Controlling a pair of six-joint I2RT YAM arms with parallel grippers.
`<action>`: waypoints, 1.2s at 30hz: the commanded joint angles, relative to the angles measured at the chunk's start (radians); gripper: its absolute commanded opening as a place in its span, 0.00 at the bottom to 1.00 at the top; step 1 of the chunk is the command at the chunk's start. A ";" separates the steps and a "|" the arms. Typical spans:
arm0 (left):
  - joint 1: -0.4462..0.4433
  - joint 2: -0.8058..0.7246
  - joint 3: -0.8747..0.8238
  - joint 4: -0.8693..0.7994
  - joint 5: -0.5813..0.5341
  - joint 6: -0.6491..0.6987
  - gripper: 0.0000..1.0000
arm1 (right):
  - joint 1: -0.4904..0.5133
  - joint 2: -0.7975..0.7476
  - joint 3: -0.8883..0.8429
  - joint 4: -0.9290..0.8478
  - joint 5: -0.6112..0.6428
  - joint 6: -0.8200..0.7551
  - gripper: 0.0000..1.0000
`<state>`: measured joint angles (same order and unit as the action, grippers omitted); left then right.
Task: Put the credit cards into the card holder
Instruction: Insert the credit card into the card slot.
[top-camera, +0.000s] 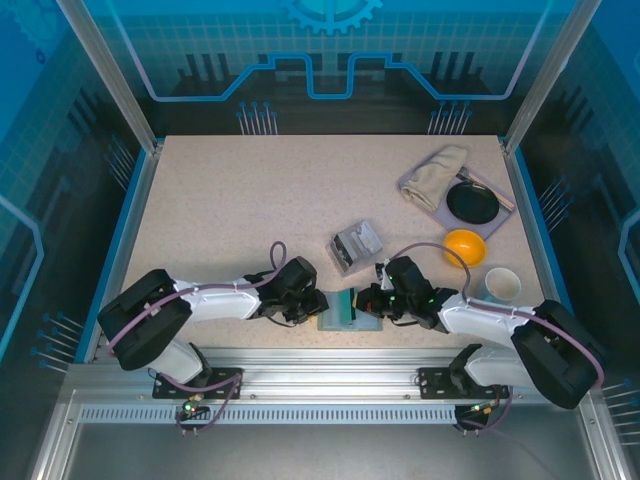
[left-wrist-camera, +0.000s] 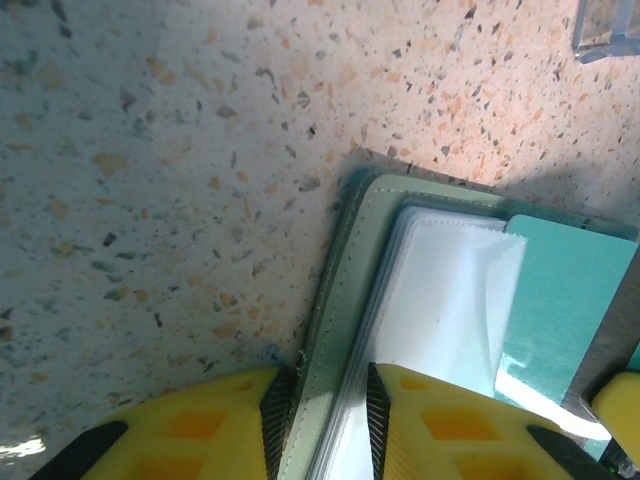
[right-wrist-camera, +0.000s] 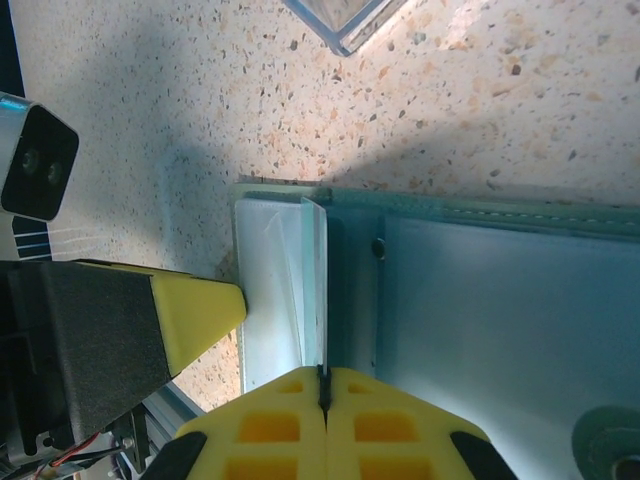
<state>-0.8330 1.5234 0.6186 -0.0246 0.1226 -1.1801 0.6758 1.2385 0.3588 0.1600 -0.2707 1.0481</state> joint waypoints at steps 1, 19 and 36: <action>-0.011 0.047 0.007 0.010 0.011 -0.018 0.30 | 0.020 0.014 -0.019 0.011 0.000 0.019 0.02; -0.016 0.044 0.010 0.019 0.009 -0.026 0.30 | 0.110 0.155 0.021 0.138 0.055 0.099 0.06; -0.015 0.036 0.011 0.008 -0.008 -0.030 0.30 | 0.139 0.187 0.081 0.032 0.054 0.072 0.15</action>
<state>-0.8333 1.5242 0.6201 -0.0242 0.1196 -1.2034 0.7979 1.4193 0.4133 0.2546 -0.2100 1.1442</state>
